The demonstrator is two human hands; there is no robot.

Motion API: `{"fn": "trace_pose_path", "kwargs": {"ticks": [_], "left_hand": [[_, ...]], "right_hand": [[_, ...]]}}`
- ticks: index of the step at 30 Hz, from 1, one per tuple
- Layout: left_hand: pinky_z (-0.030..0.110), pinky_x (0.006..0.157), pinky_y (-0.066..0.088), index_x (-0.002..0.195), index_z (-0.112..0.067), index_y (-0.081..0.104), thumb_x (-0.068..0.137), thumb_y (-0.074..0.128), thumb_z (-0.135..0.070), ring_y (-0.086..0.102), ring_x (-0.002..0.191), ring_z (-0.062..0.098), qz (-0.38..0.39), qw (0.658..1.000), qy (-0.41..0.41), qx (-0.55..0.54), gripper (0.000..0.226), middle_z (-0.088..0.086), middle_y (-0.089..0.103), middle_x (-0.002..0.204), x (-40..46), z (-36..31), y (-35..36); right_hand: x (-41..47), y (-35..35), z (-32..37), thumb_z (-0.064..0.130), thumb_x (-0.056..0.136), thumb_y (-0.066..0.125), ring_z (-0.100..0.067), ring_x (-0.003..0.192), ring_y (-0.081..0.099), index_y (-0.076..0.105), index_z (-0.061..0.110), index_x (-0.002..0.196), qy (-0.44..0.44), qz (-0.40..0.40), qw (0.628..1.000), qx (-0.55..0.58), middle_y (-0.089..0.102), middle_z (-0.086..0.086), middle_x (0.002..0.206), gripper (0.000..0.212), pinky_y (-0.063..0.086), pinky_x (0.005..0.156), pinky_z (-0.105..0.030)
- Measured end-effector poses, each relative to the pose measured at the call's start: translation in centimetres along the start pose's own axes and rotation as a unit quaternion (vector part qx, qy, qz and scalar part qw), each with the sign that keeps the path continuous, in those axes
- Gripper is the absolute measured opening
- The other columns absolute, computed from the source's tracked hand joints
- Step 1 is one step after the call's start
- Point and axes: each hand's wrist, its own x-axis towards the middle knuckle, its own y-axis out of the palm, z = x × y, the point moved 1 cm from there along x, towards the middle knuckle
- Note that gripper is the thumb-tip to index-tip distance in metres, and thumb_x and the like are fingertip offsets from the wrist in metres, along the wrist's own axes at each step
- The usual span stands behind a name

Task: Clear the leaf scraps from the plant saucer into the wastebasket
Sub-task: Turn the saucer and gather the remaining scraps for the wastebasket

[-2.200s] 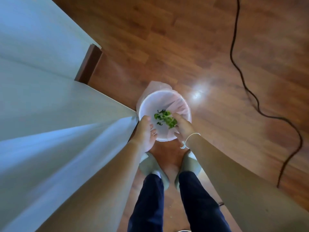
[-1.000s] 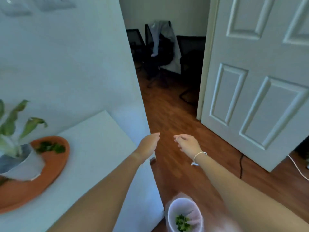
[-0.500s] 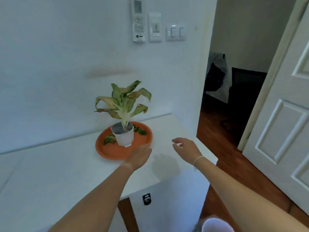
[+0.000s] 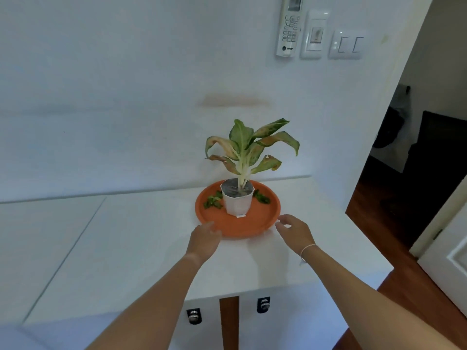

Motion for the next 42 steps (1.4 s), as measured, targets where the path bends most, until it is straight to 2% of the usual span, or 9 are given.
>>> {"fn": "trace_pose_path", "kwargs": {"ticks": [5,11,18,21,25,30,32,37,42], "left_hand": [[0.039,0.083,0.053,0.127,-0.007,0.046,0.086,0.054,-0.018,0.055,0.085,0.026,-0.053,0.987,-0.113,-0.097,0.043,0.002,0.054,0.086,1.6,-0.4,1.5],[0.027,0.054,0.053,0.126,-0.003,0.047,0.078,0.057,-0.007,0.061,0.071,0.027,-0.099,0.958,-0.174,-0.207,0.048,0.025,0.064,0.11,3.3,-0.9,4.4],[0.029,0.051,0.051,0.13,-0.007,0.043,0.079,0.048,0.004,0.057,0.064,0.025,-0.12,0.945,-0.18,-0.243,0.053,0.027,0.062,0.116,4.5,-0.6,5.1],[0.032,0.055,0.051,0.136,-0.013,0.037,0.081,0.04,0.004,0.056,0.079,0.03,-0.119,0.946,-0.182,-0.24,0.058,0.022,0.057,0.122,4.8,-0.1,4.4],[0.048,0.097,0.048,0.138,-0.015,0.037,0.085,0.038,-0.002,0.05,0.121,0.04,-0.131,0.953,-0.191,-0.196,0.055,0.018,0.051,0.134,5.6,1.1,2.9],[0.037,0.085,0.048,0.138,-0.013,0.039,0.087,0.035,-0.004,0.047,0.123,0.035,-0.126,0.953,-0.198,-0.194,0.052,0.013,0.049,0.138,6.5,1.5,1.8],[0.04,0.089,0.05,0.145,-0.014,0.032,0.087,0.038,-0.005,0.049,0.121,0.035,-0.141,0.947,-0.201,-0.208,0.058,0.013,0.045,0.142,6.7,1.7,1.8],[0.031,0.056,0.05,0.146,-0.015,0.028,0.087,0.042,-0.004,0.054,0.087,0.031,-0.152,0.927,-0.201,-0.277,0.062,0.017,0.049,0.136,7.3,1.6,2.5],[0.039,0.069,0.055,0.144,-0.017,0.028,0.085,0.043,-0.001,0.061,0.093,0.036,-0.142,0.909,-0.198,-0.338,0.064,0.015,0.051,0.134,7.9,0.8,4.1]], "right_hand": [[3.3,-0.9,-1.0,0.027,0.088,0.056,-0.022,0.114,0.054,0.055,0.015,0.128,0.03,0.04,0.998,0.028,0.058,-0.008,0.127,0.041,0.037,0.086,-0.024],[7.3,-1.4,-1.7,0.025,0.089,0.053,-0.027,0.109,0.057,0.045,0.012,0.138,0.082,0.084,0.99,0.084,0.056,-0.012,0.13,0.051,0.047,0.1,-0.041],[10.5,-0.4,-2.3,0.021,0.088,0.053,-0.025,0.077,0.059,0.043,0.01,0.138,0.144,0.115,0.962,0.2,0.062,-0.012,0.106,0.053,0.056,0.084,-0.038],[11.4,0.0,-2.6,0.015,0.087,0.054,-0.027,0.075,0.056,0.05,0.006,0.131,0.156,0.12,0.953,0.232,0.061,-0.015,0.095,0.046,0.057,0.078,-0.04],[11.9,0.0,-2.7,0.005,0.082,0.051,-0.029,0.07,0.054,0.063,0.003,0.085,0.149,0.124,0.95,0.245,0.058,-0.02,0.082,0.013,0.049,0.065,-0.037],[12.3,0.6,-2.8,-0.001,0.086,0.053,-0.028,0.057,0.057,0.058,0.0,0.078,0.182,0.13,0.938,0.265,0.06,-0.019,0.07,0.01,0.054,0.05,-0.033],[12.5,1.0,-2.9,-0.003,0.086,0.053,-0.029,0.058,0.058,0.057,-0.001,0.071,0.201,0.118,0.932,0.279,0.059,-0.019,0.069,0.015,0.056,0.056,-0.038],[12.1,2.0,-2.5,-0.004,0.086,0.053,-0.031,0.061,0.06,0.057,-0.003,0.069,0.231,0.078,0.918,0.313,0.061,-0.018,0.068,0.017,0.057,0.067,-0.048],[10.7,3.9,-1.9,-0.004,0.085,0.049,-0.03,0.063,0.061,0.057,-0.001,0.07,0.26,0.074,0.895,0.355,0.062,-0.018,0.069,0.017,0.056,0.08,-0.049]]}}
